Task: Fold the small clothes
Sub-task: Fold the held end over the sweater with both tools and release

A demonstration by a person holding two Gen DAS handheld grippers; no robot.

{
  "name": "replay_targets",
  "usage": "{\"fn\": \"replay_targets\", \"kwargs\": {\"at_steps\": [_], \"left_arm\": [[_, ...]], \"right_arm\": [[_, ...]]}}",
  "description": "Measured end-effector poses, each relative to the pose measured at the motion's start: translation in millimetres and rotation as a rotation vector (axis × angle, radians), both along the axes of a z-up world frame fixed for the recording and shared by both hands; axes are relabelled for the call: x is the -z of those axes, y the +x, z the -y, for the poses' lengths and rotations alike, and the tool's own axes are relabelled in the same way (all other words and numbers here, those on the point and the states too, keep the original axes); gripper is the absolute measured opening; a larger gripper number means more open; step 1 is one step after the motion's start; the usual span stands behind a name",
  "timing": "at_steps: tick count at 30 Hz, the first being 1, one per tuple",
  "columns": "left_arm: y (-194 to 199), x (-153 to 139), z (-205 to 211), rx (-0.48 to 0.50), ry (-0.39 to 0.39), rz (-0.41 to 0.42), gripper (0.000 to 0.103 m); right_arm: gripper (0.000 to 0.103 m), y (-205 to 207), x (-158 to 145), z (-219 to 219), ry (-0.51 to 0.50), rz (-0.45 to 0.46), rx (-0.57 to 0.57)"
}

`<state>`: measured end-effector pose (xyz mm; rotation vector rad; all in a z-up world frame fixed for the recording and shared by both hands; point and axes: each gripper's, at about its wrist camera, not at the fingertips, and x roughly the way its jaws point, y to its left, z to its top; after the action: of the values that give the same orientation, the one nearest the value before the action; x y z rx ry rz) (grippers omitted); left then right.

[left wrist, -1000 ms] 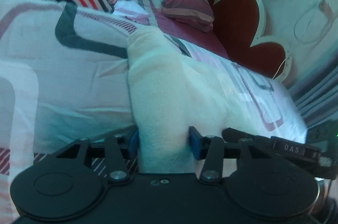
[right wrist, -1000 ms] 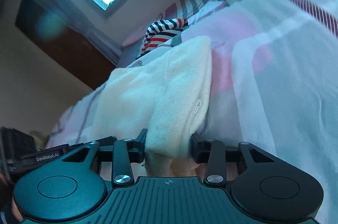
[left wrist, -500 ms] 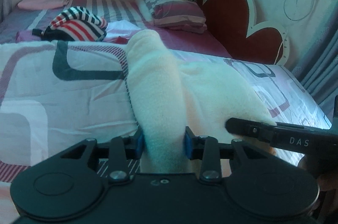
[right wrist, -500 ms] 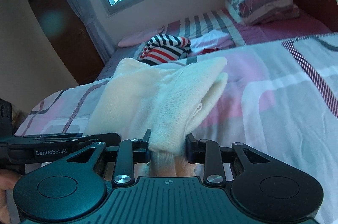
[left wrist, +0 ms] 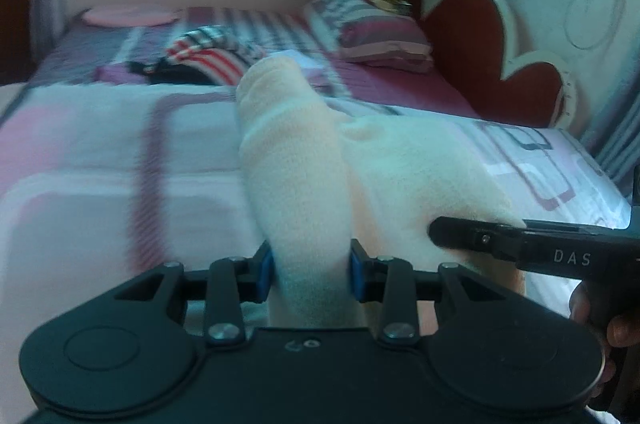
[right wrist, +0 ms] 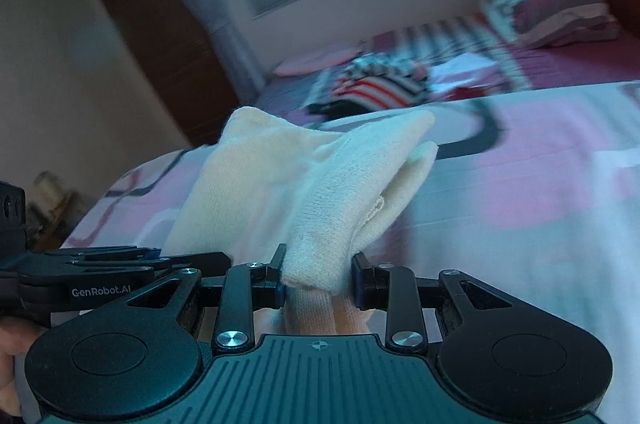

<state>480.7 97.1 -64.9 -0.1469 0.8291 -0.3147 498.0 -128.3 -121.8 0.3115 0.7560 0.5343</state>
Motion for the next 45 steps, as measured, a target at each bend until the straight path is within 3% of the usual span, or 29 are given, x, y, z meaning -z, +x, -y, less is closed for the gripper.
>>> {"fn": "replay_targets", "kwargs": {"at_steps": [6, 10, 13, 17, 18, 19, 21, 23, 26, 28, 30, 32, 34, 35, 38, 40, 42, 45], "left_arm": [[-20, -1, -75, -0.049, 0.017, -0.024, 0.035], [-25, -6, -121, -0.034, -0.01, -0.029, 0.035], [-25, -9, -142, -0.023, 0.012, -0.03, 0.035], [-16, 8, -172, -0.026, -0.063, -0.096, 0.038], [-15, 16, -179, -0.026, -0.089, -0.116, 0.043], [-13, 24, -186, -0.031, -0.117, -0.125, 0.056], [-12, 39, -204, -0.076, -0.18, -0.122, 0.071], [-14, 46, -212, -0.085, -0.235, -0.114, 0.071], [-17, 39, -212, -0.062, -0.212, -0.085, 0.065], [-23, 27, -215, -0.059, -0.212, -0.045, 0.048], [-26, 8, -218, -0.071, -0.173, 0.029, 0.045], [-18, -8, -215, -0.05, -0.15, 0.09, 0.042], [-1, -14, -205, -0.02, -0.152, 0.092, 0.027], [8, -14, -198, -0.005, -0.154, 0.089, 0.027], [29, 2, -178, 0.007, -0.081, 0.028, 0.026], [32, 16, -173, 0.008, -0.029, -0.013, 0.027], [30, 18, -171, 0.0, -0.014, -0.011, 0.027], [18, 8, -165, 0.022, 0.075, 0.022, 0.027]], "right_arm": [[0.03, -3, 6, -80, 0.019, -0.019, -0.079], [0.03, -10, 9, -122, 0.043, -0.041, -0.079], [0.03, -11, 10, -150, 0.053, -0.047, -0.077], [0.03, -6, 20, -175, 0.056, -0.067, -0.071], [0.03, -3, 25, -180, 0.046, -0.076, -0.068], [0.03, 0, 31, -183, 0.031, -0.087, -0.062], [0.03, 6, 49, -177, 0.043, -0.133, -0.045], [0.03, 13, 65, -163, 0.121, -0.177, -0.03], [0.033, 16, 67, -157, 0.145, -0.203, -0.035], [0.038, 17, 59, -156, 0.12, -0.201, -0.032], [0.043, 13, 44, -148, 0.066, -0.155, -0.002], [0.042, 10, 25, -145, 0.023, -0.068, 0.031], [0.032, 17, 12, -150, -0.011, -0.01, 0.041], [0.024, 24, 9, -158, -0.027, -0.001, 0.032], [0.023, 45, 12, -184, -0.08, -0.009, -0.023], [0.023, 58, 30, -198, -0.177, -0.062, -0.039], [0.023, 61, 45, -202, -0.211, -0.058, -0.034], [0.023, 60, 43, -203, -0.23, -0.046, -0.03]]}}
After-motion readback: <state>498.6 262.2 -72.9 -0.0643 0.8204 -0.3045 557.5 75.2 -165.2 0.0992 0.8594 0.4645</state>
